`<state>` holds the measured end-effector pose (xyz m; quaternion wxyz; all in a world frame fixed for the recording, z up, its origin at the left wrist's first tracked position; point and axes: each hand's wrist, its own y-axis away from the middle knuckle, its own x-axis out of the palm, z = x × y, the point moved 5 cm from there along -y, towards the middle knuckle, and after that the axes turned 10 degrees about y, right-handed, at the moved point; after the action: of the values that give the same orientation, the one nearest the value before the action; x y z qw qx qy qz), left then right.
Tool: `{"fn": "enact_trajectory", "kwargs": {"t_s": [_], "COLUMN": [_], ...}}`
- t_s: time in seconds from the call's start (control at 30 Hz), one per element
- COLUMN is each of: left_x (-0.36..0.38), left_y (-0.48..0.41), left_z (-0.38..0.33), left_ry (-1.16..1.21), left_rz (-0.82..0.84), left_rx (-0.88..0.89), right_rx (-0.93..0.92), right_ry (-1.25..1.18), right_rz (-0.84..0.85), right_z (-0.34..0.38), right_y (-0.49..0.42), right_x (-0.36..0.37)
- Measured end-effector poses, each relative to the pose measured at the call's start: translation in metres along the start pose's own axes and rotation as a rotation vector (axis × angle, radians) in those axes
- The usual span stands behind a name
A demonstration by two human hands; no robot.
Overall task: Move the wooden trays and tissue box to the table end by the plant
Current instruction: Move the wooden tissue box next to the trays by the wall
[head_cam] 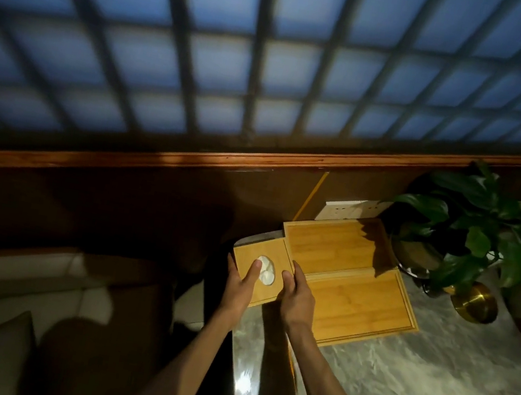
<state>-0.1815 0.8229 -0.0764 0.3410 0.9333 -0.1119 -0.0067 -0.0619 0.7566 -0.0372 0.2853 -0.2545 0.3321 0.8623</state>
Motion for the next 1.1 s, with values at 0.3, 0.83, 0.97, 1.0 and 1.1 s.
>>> {"fn": "enact_trajectory", "kwargs": {"t_s": [0.3, 0.83, 0.97, 1.0, 1.1], "left_x": [0.007, 0.006, 0.0, -0.001, 0.007], "left_y": [-0.062, -0.057, -0.029, -0.017, 0.024], "left_z": [-0.042, -0.064, -0.077, -0.078, -0.053], "left_ry": [-0.082, -0.182, -0.208, -0.281, -0.77], "left_rz": [-0.064, 0.064, -0.053, -0.101, -0.136], "left_rx": [0.049, 0.062, 0.129, 0.262, 0.676], "right_rx": [-0.033, 0.043, -0.053, -0.134, -0.431], "right_ry": [-0.024, -0.057, 0.104, 0.22, 0.665], "right_rz": [0.001, 0.096, 0.217, 0.174, 0.035], "right_z": [0.031, 0.039, 0.042, 0.041, 0.031], "right_y": [-0.051, -0.059, -0.052, -0.047, -0.019], "right_x": [0.002, 0.003, -0.014, -0.019, -0.016]}}
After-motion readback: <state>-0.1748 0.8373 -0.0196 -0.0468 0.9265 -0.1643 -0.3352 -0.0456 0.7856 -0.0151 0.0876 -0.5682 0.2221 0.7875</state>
